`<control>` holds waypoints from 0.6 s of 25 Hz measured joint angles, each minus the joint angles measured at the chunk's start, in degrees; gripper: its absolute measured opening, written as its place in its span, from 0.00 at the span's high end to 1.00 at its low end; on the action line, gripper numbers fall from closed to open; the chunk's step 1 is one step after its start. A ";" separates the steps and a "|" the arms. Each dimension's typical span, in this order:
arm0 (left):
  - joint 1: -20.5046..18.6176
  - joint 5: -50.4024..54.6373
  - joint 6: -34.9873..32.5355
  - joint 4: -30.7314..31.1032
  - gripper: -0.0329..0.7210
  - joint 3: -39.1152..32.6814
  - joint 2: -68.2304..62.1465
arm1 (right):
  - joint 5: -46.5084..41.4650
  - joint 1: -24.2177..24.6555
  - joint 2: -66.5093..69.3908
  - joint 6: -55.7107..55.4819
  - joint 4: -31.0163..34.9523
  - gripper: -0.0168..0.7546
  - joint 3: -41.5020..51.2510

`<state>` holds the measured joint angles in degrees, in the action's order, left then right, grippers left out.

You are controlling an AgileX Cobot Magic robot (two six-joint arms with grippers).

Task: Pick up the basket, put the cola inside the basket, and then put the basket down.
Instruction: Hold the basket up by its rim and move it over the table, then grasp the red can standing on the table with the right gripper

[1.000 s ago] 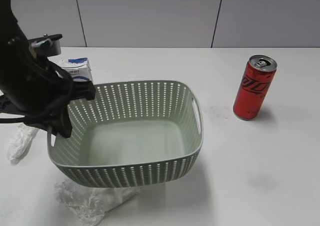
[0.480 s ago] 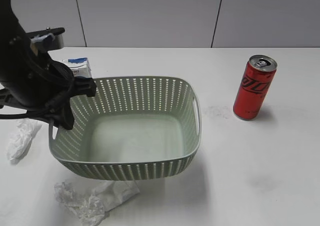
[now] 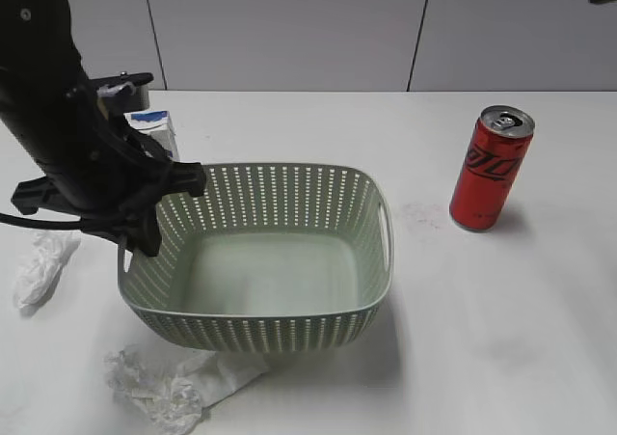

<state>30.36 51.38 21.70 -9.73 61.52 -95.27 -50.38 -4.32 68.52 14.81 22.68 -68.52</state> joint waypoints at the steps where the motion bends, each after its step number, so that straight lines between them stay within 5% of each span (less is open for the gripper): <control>1: 0.00 0.00 0.01 -0.11 0.96 0.36 -0.43 | -1.10 0.00 3.20 0.98 2.23 0.24 -2.11; 7: 0.00 -0.07 -0.16 -0.43 0.96 0.75 -2.00 | -6.35 -0.45 19.89 2.59 6.84 0.24 -14.60; 15: 0.00 -0.07 -0.16 -0.60 0.96 0.75 -2.00 | -9.34 -2.38 36.87 2.78 5.77 0.24 -20.28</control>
<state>30.36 51.31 21.55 -10.33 62.27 -97.27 -59.72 -6.70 105.39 17.59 28.45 -88.79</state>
